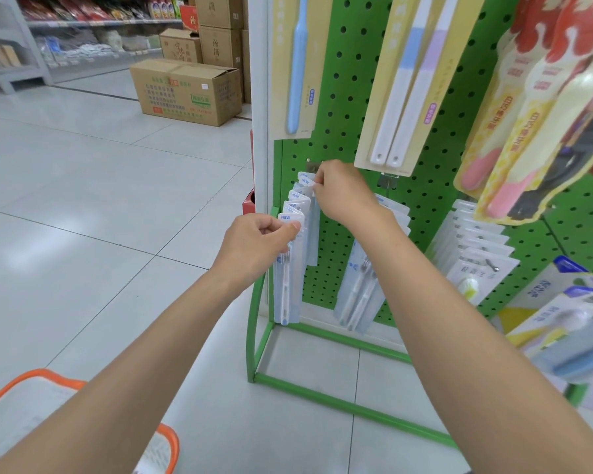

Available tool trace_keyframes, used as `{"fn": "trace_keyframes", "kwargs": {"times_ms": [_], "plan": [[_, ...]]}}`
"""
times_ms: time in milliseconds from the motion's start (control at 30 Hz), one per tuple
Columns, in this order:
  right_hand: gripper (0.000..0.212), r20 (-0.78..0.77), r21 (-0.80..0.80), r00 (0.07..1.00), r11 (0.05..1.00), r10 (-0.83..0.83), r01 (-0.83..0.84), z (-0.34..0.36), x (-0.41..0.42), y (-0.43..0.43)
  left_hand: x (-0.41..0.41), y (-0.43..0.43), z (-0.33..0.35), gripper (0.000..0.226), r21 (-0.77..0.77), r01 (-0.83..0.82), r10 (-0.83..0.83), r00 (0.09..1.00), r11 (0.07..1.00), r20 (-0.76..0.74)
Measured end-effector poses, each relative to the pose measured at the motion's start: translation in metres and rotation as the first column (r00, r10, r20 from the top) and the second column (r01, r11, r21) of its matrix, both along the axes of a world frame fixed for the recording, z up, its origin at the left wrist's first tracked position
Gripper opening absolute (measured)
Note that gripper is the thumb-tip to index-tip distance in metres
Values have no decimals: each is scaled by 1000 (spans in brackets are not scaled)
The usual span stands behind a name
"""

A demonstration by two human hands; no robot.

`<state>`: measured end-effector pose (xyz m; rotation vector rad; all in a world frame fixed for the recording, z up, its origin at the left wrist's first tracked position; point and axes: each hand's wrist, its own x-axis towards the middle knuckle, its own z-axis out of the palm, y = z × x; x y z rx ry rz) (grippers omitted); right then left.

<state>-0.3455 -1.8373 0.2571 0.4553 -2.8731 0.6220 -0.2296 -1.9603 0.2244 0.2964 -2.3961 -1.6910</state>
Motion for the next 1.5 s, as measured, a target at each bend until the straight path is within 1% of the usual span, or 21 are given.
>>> {"fn": "trace_keyframes", "kwargs": {"times_ms": [100,267,367,500,533,633,700,867,1000,1067,1133,1167,1267,1367,1433,1500], "plan": [[16,18,-13,1000,1000,-9,10,4,5,1,1,1,0,24,-13,0,0,1000,1000,2],[20,10,-17,999,999,-36,37,10,18,4,2,1,1,23,-6,5,-5,1000,1000,-5],[20,-32,-8,999,999,-36,36,11,29,4,2,1,1,24,-12,0,0,1000,1000,0],[36,-113,42,994,999,-7,12,8,45,6,2,2,0,25,-23,6,-6,1000,1000,1],[37,-127,60,992,998,-2,10,7,49,7,3,3,0,26,-22,6,-6,1000,1000,2],[20,-167,95,986,995,10,6,4,61,10,4,3,0,27,-7,13,-13,1000,1000,-2],[16,-203,87,979,996,28,-11,2,69,14,6,3,0,26,-9,24,-24,1000,1000,4],[18,-280,23,956,996,91,-88,1,91,31,17,5,1,21,4,48,-48,998,999,40],[23,-301,-5,946,992,117,-124,1,116,50,30,12,2,17,32,71,-73,997,997,40],[28,-278,-61,954,989,113,-135,0,126,58,36,17,3,13,34,98,-100,994,995,36],[37,-219,-181,969,972,111,-152,0,135,65,43,22,2,11,33,131,-132,991,991,29],[37,-186,-245,977,957,109,-153,-1,137,67,46,26,2,12,27,141,-142,990,990,23],[26,-82,-383,993,917,87,-112,-2,141,73,52,33,0,16,20,176,-176,984,984,15],[17,8,-526,995,847,96,-77,-3,143,79,57,40,-1,14,-21,277,-276,961,961,34],[11,24,-574,995,816,100,-68,-5,142,82,60,44,-4,11,-31,315,-315,949,949,14],[4,18,-587,996,807,88,-61,-6,142,85,62,48,-5,4,-35,325,-326,945,945,-22]]}}
